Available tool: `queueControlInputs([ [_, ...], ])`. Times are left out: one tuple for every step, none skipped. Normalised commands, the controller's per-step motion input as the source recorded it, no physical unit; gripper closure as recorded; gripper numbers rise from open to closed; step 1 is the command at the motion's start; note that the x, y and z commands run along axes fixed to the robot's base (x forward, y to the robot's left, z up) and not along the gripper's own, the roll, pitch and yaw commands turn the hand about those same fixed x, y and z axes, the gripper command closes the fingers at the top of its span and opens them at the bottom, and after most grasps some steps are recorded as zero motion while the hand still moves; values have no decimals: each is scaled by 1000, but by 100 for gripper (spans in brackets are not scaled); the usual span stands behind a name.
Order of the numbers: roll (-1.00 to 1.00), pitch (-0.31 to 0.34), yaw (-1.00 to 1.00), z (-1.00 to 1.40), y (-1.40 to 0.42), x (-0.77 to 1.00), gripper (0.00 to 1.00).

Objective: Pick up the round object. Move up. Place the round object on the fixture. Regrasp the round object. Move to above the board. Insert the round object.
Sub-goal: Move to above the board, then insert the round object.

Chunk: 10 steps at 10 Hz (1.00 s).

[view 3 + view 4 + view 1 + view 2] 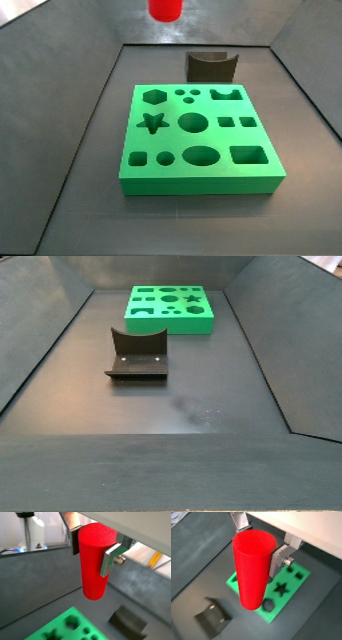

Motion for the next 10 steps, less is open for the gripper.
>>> queueControlInputs([
  [-1000,-25,-93,28,-48,-85,100],
  [-1000,-29,-90,18,-21,-67,100],
  [-756,-29,-59,13,3,-58,100],
  [-606,-32,-48,5,9,-46,100],
  [-359,-23,-28,4,5,-33,100],
  [-237,-17,-18,5,8,-20,100],
  [0,-43,6,0,-63,-49,100],
  [39,-161,0,-249,-546,203,100],
  [19,-107,57,-571,-523,454,100],
  [26,-144,60,-751,-546,411,100],
])
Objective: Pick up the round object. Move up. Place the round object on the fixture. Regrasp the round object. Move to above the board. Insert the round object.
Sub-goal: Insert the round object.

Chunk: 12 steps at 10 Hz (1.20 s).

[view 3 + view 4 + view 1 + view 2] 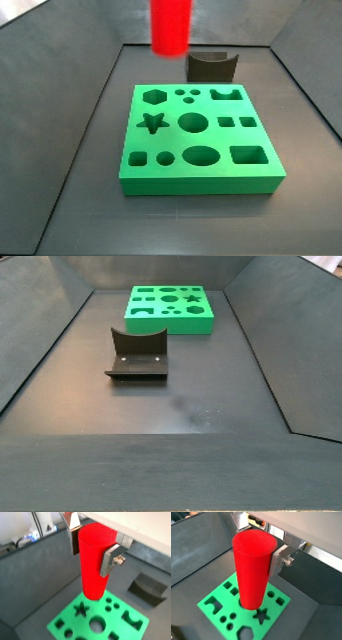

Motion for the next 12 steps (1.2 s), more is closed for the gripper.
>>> queueControlInputs([
  [103,-161,106,-780,-403,394,100],
  [73,-107,151,-789,-137,360,100],
  [11,-73,60,-660,0,351,100],
  [-57,-77,0,-577,66,149,100],
  [-163,-106,9,-489,37,54,100],
  [-260,-84,34,-454,29,83,100],
  [-259,-97,77,-414,86,117,100],
  [-186,-66,154,-343,171,166,100],
  [-107,-11,71,-169,174,74,100],
  [-100,-19,34,-166,94,23,100],
  [-120,-54,20,-226,0,0,100],
  [-110,-54,6,-257,0,0,100],
])
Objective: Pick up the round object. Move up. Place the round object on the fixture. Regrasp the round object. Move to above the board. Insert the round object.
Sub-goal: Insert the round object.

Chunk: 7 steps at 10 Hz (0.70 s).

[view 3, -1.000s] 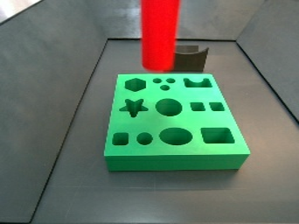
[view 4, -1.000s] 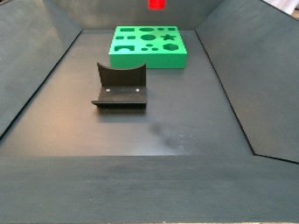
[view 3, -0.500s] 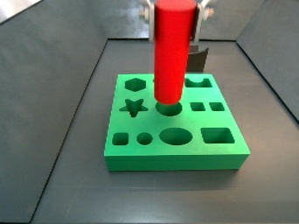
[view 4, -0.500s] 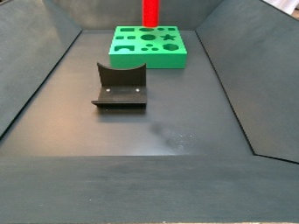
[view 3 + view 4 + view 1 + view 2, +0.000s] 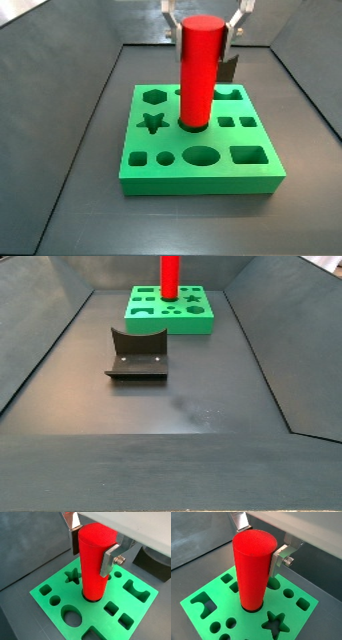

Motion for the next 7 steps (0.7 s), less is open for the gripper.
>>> queueControlInputs([
  [-61,-31,0,-343,0,0,100],
  [-50,-37,0,-280,0,0,100],
  [-9,-36,0,-309,9,0,100],
  [0,-77,0,-491,0,0,100],
  [0,-84,0,-554,0,0,100],
  [0,-50,0,-531,0,0,100],
  [0,-6,0,-474,0,29,100],
])
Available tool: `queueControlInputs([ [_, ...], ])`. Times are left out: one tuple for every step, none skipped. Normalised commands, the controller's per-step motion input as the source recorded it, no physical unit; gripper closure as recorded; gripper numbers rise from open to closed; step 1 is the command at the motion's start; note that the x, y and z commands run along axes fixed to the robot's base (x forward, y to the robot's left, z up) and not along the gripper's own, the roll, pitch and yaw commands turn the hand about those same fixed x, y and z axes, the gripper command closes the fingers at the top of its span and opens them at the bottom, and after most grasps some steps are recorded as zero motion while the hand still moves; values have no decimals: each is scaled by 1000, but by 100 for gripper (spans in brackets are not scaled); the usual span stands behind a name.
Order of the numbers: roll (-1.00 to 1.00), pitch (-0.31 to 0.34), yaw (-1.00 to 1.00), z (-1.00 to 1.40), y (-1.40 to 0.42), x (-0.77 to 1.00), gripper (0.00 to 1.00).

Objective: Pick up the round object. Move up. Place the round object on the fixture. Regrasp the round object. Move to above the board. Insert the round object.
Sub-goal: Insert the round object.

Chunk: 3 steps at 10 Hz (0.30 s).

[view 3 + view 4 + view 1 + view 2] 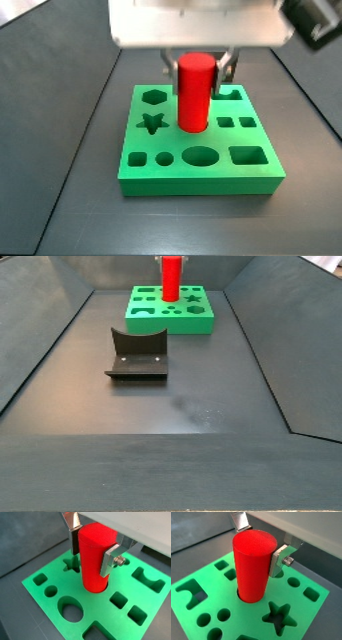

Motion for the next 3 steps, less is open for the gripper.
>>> queueControlInputs([
  [0,0,0,-357,0,37,100],
  [-174,0,-31,-77,74,23,100],
  [0,-4,0,0,0,0,100],
])
